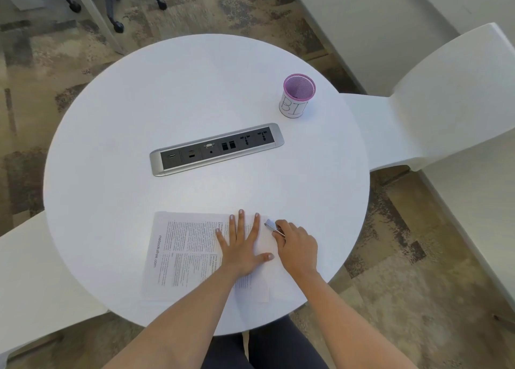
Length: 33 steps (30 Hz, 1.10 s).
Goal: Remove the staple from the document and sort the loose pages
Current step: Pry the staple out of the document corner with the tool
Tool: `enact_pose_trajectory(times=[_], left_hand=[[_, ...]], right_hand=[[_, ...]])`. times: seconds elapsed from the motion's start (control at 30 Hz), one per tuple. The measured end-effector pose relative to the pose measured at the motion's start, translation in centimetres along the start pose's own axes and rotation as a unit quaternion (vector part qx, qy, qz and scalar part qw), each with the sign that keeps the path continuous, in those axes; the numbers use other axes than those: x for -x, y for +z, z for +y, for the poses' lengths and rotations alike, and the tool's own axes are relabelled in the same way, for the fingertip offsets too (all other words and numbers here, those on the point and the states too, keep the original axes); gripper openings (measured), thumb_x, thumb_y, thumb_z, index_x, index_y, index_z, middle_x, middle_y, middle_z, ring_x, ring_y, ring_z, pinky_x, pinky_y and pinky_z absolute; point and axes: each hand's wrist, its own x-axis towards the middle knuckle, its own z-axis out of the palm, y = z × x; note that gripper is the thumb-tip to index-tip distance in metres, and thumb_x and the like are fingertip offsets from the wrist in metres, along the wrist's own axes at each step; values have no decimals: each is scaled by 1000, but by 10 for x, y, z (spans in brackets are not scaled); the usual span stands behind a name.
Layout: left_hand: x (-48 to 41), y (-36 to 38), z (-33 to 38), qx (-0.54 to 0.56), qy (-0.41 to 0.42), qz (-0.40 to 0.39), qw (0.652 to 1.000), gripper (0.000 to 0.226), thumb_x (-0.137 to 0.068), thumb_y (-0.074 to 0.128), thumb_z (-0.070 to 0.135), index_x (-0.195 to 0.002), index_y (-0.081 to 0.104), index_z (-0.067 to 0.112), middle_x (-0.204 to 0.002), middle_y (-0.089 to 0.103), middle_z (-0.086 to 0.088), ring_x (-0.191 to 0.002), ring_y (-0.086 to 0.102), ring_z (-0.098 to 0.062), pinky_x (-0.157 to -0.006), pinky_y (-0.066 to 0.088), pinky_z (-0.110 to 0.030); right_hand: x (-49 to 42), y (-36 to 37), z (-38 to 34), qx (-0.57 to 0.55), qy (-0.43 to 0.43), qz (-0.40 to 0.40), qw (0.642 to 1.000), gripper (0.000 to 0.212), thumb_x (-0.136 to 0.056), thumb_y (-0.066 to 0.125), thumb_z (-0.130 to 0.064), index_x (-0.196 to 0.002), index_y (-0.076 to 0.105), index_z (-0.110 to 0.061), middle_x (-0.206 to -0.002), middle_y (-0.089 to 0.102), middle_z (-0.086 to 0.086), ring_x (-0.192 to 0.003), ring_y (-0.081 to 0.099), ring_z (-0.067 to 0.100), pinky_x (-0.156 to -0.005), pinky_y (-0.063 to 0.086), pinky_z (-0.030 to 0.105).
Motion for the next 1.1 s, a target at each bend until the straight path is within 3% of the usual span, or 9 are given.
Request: enact_pose_trajectory(times=[0.17,0.3,0.43,0.6,0.7,0.83,0.97,1.1], left_hand=[[0,1,-2,-7,-1,3,1000,106,-72,39,86,-132,-41,51,-138,-57,5,-123,-57,-21,-102,-26,-65],[-1,0,-1,-7,-7,-5,1000,104,-72,41,84,-129,-42,55,-132,-63,8,-121,-58,-21,-98,-28,-66],[-2,-5,3,2,-22,-27,999,106,-74,48,80,-124,-43,60,-126,-66,11,-117,-61,-18,-96,-26,-70],[-4,-14,13,2,-54,-65,996,111,-75,55,74,-123,-44,59,-125,-66,8,-114,-61,-20,-97,-19,-76],[-3,-16,15,1,-57,-72,996,111,-76,55,74,-126,-42,56,-128,-64,6,-117,-58,-22,-98,-17,-76],[-3,-16,15,0,-61,-72,996,113,-75,55,75,-125,-45,55,-128,-65,6,-118,-58,-23,-97,-18,-77],[-3,-13,15,-6,-64,-65,996,115,-73,54,77,-122,-48,55,-122,-69,7,-114,-62,-22,-96,-19,-77],[-4,-13,15,-9,-65,-62,996,116,-73,54,78,-120,-50,54,-122,-70,7,-113,-63,-22,-95,-20,-77]], right_hand=[[-6,-7,-7,36,-28,32,998,15,-87,69,-23,-102,72,-22,-65,64,-6,-53,54,17,-39,33,26],[-13,-9,-10,88,-55,40,994,27,-70,83,-15,-94,73,-22,-56,59,-7,-46,48,14,-33,24,22],[-19,-9,-4,127,-95,53,986,46,-53,82,1,-94,74,-20,-55,56,-6,-46,45,15,-33,22,20],[-20,-9,-3,125,-100,47,986,40,-59,83,-5,-94,74,-21,-56,57,-6,-47,46,15,-31,30,22],[-20,-9,-7,86,-84,28,992,22,-71,80,-15,-92,72,-20,-57,58,-5,-46,44,16,-34,27,22],[-21,-5,-12,-28,-14,-30,999,16,-94,54,-23,-104,66,-17,-72,61,3,-59,44,21,-49,34,28],[-19,-5,-17,-137,69,-56,987,19,-93,53,-25,-74,52,-21,-59,42,-5,-58,45,21,-52,32,29],[-20,-2,-23,-261,175,-90,945,21,-91,56,-27,-70,53,-28,-57,45,-11,-59,44,13,-62,33,26]])
